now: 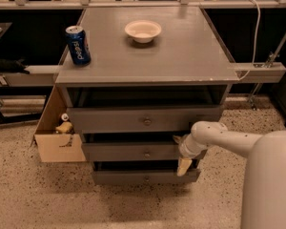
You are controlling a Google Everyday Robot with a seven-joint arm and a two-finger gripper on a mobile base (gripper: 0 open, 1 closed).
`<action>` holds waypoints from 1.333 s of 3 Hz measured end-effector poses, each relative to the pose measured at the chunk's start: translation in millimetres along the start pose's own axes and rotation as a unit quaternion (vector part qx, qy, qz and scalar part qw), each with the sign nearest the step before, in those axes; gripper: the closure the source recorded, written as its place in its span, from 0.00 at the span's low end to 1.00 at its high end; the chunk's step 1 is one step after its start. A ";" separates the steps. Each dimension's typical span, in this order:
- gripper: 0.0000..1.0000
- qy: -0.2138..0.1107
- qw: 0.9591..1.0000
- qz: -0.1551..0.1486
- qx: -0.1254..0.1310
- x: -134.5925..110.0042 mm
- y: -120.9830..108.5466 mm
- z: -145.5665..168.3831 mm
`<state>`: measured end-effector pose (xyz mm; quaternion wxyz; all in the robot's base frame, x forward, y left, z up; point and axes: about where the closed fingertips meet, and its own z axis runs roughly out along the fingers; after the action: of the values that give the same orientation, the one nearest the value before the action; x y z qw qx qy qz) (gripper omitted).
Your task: Open middle drawer
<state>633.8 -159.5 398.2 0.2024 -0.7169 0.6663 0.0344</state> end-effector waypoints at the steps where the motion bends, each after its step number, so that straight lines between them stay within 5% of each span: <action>1: 0.20 0.000 1.000 0.011 -0.009 1.1 -5.3 14.7; 4: 0.94 0.004 1.000 0.004 -0.031 -8.2 8.1 0.3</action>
Offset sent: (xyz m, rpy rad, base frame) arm -0.0088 0.0114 -0.0061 -0.0179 0.0627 0.0140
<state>625.1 -151.9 398.6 0.1778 -0.7204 0.6683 0.0531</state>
